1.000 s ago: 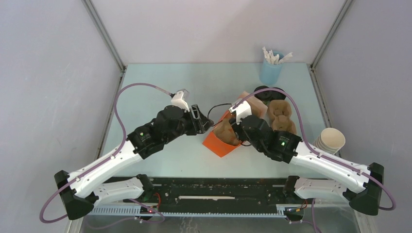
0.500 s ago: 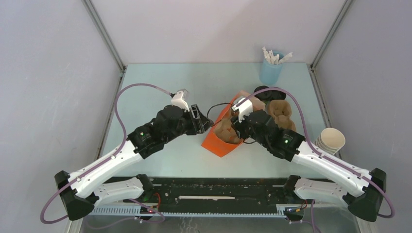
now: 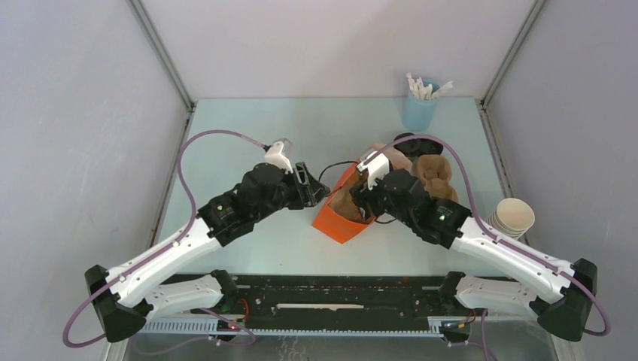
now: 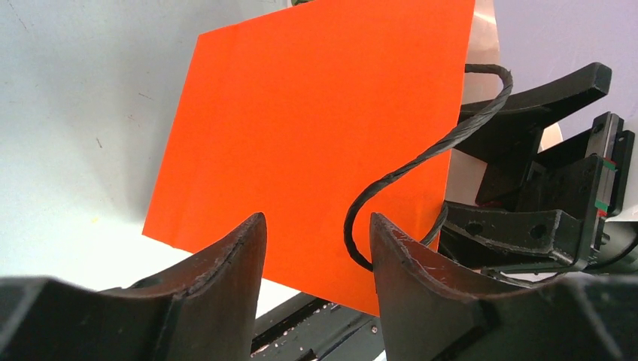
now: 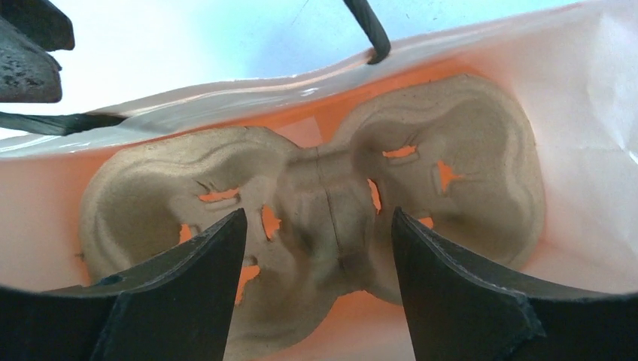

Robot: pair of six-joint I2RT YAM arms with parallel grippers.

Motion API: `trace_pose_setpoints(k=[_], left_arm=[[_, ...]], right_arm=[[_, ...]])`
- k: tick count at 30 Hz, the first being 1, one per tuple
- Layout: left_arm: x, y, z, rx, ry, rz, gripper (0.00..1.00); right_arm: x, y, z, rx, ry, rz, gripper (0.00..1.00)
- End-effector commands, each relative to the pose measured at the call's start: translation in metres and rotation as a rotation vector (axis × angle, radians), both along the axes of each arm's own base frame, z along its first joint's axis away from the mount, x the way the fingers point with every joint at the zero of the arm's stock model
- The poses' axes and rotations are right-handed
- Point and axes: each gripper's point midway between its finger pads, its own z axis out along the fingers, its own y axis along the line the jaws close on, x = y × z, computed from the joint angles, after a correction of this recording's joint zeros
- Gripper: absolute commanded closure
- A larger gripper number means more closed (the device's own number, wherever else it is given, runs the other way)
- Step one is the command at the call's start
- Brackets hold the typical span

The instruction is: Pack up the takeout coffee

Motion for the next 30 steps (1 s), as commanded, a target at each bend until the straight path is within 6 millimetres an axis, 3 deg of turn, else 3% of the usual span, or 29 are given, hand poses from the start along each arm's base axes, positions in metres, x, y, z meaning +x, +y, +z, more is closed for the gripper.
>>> trace_pose_setpoints(k=[1,13,21,25,27,30], left_arm=[[-0.001,0.006,0.003,0.003,-0.039,-0.012,0.43],[-0.001,-0.002,0.011,-0.016,-0.048,-0.045,0.51],[0.001,-0.003,0.02,-0.02,-0.074,-0.05,0.58],[0.003,-0.003,0.024,-0.017,-0.082,-0.049,0.61],[0.004,-0.003,0.026,-0.015,-0.088,-0.046,0.63],[0.005,-0.002,0.029,-0.016,-0.093,-0.04,0.64]], right_arm=[[-0.007,-0.002,0.022,0.016,0.023,-0.046,0.21],[-0.025,-0.012,0.056,0.091,0.058,-0.098,0.17],[-0.035,-0.015,0.118,0.293,0.072,-0.129,0.15],[-0.035,-0.052,0.154,0.43,0.055,-0.278,0.11],[-0.035,-0.08,0.163,0.488,0.059,-0.388,0.1],[-0.037,-0.112,0.161,0.533,0.082,-0.52,0.06]])
